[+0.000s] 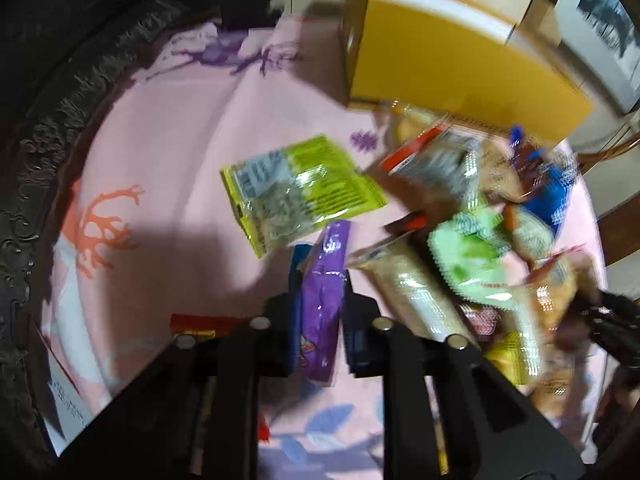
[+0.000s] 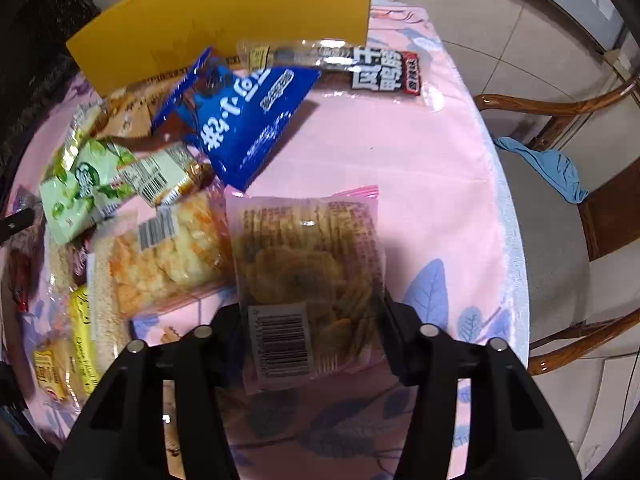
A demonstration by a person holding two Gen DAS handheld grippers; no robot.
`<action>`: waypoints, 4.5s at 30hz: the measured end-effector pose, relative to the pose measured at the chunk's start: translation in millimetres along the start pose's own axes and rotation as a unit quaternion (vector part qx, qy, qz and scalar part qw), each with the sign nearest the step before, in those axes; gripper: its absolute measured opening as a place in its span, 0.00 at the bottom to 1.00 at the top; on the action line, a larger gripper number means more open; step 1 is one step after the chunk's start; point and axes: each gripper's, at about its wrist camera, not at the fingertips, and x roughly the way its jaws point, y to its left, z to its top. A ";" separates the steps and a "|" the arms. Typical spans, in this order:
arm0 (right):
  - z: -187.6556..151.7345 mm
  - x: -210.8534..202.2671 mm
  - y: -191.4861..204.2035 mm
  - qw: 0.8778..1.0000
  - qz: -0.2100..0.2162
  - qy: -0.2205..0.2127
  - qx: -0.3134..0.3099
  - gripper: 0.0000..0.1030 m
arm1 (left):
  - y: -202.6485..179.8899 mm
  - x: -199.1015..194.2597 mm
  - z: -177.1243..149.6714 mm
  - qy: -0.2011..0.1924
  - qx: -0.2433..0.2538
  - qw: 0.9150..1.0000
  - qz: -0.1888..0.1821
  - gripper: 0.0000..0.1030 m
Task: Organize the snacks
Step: 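Grasp the pink-edged cracker bag with the right gripper while the left gripper grasps the purple snack bag, then carry both bags into the yellow box and open both grippers, then grasp the blue snack bag with the right gripper while the left gripper grasps the yellow-green bag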
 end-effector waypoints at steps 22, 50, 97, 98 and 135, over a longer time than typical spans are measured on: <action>50.3 -111.7 55.5 0.986 0.064 -0.145 -0.051 0.51 | -78.4 -69.9 55.0 -0.062 0.024 0.996 -0.065 0.15; 273.1 -85.2 51.9 0.981 0.026 -0.182 -0.059 0.91 | -98.0 -42.5 254.8 -0.135 0.023 0.990 0.019 0.96; 55.2 24.9 36.6 0.991 0.090 0.034 -0.091 0.75 | -1.8 50.6 64.6 0.062 0.113 0.990 0.062 0.98; 52.7 24.1 33.9 0.991 0.093 0.036 -0.085 0.75 | -4.2 59.3 65.1 0.077 0.129 0.987 0.057 0.98; 52.7 2.5 32.7 0.996 0.082 -0.018 -0.034 0.57 | -10.1 44.3 51.9 0.030 0.053 0.998 -0.031 0.39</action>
